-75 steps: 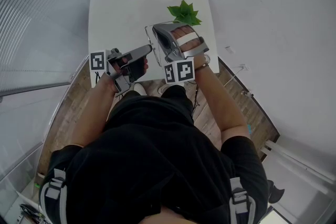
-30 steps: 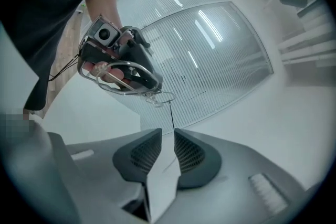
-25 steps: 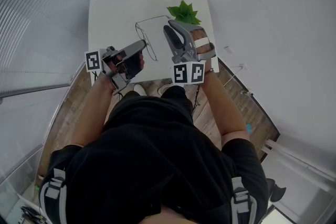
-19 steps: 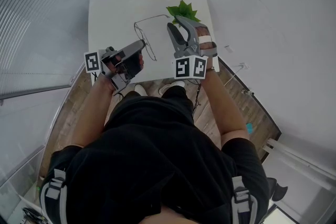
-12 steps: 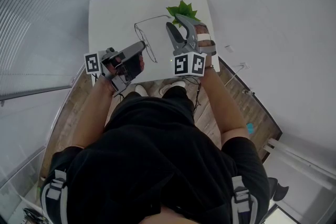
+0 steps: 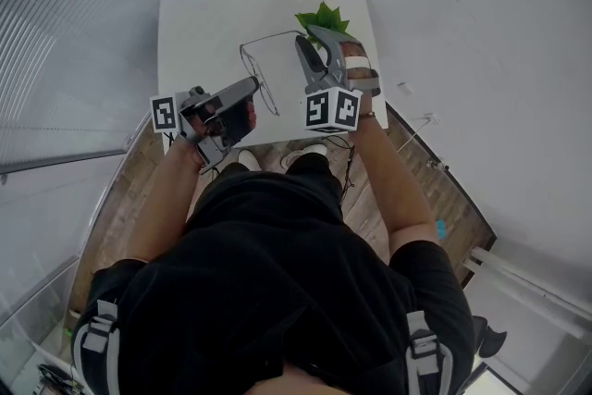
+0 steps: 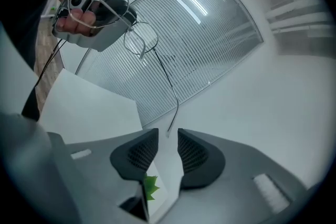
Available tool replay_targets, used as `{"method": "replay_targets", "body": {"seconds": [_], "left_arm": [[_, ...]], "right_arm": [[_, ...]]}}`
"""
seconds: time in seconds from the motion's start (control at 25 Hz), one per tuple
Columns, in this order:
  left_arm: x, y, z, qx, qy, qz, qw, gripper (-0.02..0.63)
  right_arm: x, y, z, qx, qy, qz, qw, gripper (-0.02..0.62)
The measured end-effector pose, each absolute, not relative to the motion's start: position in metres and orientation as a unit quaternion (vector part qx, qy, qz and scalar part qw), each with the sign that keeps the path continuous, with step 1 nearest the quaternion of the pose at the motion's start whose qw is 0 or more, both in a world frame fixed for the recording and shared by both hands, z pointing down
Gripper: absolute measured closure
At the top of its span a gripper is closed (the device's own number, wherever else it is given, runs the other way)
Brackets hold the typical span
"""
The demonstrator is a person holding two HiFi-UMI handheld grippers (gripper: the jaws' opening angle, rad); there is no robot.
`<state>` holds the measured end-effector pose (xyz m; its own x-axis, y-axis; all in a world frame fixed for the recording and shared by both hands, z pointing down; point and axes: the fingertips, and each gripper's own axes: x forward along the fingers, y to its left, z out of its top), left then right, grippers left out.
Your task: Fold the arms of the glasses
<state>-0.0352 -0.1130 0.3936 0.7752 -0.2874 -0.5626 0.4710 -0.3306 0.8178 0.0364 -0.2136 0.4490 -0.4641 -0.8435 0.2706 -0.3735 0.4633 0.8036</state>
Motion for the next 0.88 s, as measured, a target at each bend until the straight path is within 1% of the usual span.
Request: {"method": "replay_targets", "body": {"seconds": [0.08, 0.2, 0.36, 0.88], "left_arm": [[-0.035, -0.109, 0.389, 0.744, 0.063, -0.332, 0.576, 0.597], [-0.034, -0.099, 0.383, 0.744, 0.063, -0.332, 0.576, 0.597], [-0.034, -0.105, 0.387, 0.744, 0.062, -0.331, 0.577, 0.597], [-0.039, -0.117, 0.396, 0.743, 0.029, -0.336, 0.578, 0.597]], "right_arm": [[0.038, -0.211, 0.446, 0.39, -0.782, -0.345, 0.344, 0.494], [0.039, -0.201, 0.44, 0.391, -0.781, -0.348, 0.341, 0.499], [0.038, -0.206, 0.439, 0.396, -0.78, -0.35, 0.336, 0.551], [0.041, -0.201, 0.442, 0.391, -0.774, -0.356, 0.347, 0.558]]}}
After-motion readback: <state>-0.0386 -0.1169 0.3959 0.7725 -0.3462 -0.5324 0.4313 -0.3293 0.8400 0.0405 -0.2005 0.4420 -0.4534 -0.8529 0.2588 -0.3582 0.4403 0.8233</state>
